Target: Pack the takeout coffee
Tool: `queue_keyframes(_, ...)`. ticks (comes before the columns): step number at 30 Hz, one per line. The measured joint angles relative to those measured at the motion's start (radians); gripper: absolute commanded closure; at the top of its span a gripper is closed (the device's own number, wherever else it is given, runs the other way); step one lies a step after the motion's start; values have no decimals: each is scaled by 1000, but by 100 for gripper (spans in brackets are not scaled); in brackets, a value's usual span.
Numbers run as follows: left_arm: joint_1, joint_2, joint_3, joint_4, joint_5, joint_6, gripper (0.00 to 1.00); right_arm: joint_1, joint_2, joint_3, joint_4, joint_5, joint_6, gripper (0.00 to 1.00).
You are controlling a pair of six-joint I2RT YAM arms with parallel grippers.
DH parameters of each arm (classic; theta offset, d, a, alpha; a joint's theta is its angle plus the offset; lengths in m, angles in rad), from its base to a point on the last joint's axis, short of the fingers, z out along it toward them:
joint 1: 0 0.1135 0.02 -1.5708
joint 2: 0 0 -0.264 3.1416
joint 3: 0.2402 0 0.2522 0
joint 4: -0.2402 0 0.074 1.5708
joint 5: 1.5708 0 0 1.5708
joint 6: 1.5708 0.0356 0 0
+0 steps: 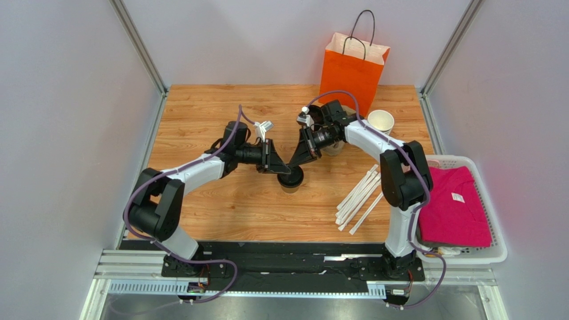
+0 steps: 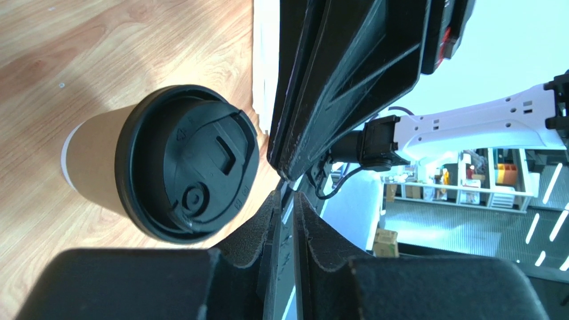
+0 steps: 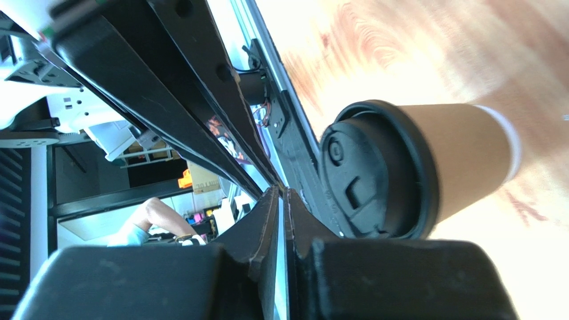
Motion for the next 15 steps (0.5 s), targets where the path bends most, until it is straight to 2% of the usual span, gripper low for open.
queue_keyframes(9, 1, 116, -19, 36, 3, -30, 87, -10, 91, 3, -52, 31, -73, 97)
queue_keyframes(15, 20, 140, -18, 60, 43, -30, 89, -19, 122, 2, -69, -32, -75, 98)
